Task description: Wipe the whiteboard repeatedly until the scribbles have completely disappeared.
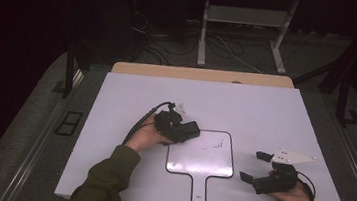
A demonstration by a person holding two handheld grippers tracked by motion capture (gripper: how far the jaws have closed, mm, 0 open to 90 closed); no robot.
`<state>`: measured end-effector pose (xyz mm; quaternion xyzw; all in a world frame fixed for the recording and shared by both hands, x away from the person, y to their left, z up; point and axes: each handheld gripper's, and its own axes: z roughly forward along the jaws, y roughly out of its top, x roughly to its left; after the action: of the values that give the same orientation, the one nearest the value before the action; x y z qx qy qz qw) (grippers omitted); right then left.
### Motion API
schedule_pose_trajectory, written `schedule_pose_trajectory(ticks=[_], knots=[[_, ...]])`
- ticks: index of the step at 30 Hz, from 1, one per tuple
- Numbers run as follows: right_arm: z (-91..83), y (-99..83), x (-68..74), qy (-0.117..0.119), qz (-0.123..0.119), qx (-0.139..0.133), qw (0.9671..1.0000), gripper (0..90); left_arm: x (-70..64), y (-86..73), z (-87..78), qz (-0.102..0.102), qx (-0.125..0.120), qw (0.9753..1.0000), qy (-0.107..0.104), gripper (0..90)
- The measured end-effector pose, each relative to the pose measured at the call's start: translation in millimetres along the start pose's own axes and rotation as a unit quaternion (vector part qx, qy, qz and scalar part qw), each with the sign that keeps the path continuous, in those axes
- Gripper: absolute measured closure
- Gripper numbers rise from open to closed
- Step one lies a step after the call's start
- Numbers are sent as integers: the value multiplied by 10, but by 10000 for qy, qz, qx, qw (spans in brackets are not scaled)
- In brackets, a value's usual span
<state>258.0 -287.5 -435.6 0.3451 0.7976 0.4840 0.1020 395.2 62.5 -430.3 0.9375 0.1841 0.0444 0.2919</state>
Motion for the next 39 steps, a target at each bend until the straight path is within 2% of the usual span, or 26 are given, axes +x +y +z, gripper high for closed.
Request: schedule_pose_trajectory(ticks=[2,5,7,11,14,15,21,23,26,29,33,34,35,36,39], knots=[[2,0,4,5,-4,-3,10000,0,-78,-22,-6,33,-25,9999,-105,394],[6,1,5,0,-7,0,10000,0,-169,-30,-12,134,-5,9998,-139,394],[9,2,11,3,-7,9,10000,0,-141,-28,-11,148,-10,9998,-163,395],[6,2,12,-1,-15,1,10000,0,15,-24,8,-89,-121,9999,-36,395],[-2,1,0,-11,-2,-3,10000,0,50,-5,19,-59,-115,9999,6,394],[-4,1,-2,-10,3,-10,10000,0,32,0,17,-46,-95,9999,18,394],[5,2,5,9,-8,-1,10000,0,-206,25,30,187,-22,9995,-250,394],[6,2,11,8,-15,2,10000,0,-249,63,52,276,7,9992,-273,394],[9,7,16,1,-11,12,10000,0,-212,148,115,312,-29,9991,-271,394],[8,7,17,8,-26,11,10000,0,-176,220,174,190,-64,9995,-260,394],[5,5,5,14,-10,7,10000,0,-98,345,252,210,-31,9995,-218,394],[5,4,4,16,-11,8,10000,0,-88,375,274,219,-53,9995,-220,394],[5,4,5,18,-14,6,10000,0,-104,400,295,140,-33,9995,-269,394],[4,4,8,19,-15,0,10000,0,-116,418,318,118,-114,9995,-275,394],[2,4,6,20,-7,-5,10000,0,-176,492,358,358,-59,9986,-380,394]])
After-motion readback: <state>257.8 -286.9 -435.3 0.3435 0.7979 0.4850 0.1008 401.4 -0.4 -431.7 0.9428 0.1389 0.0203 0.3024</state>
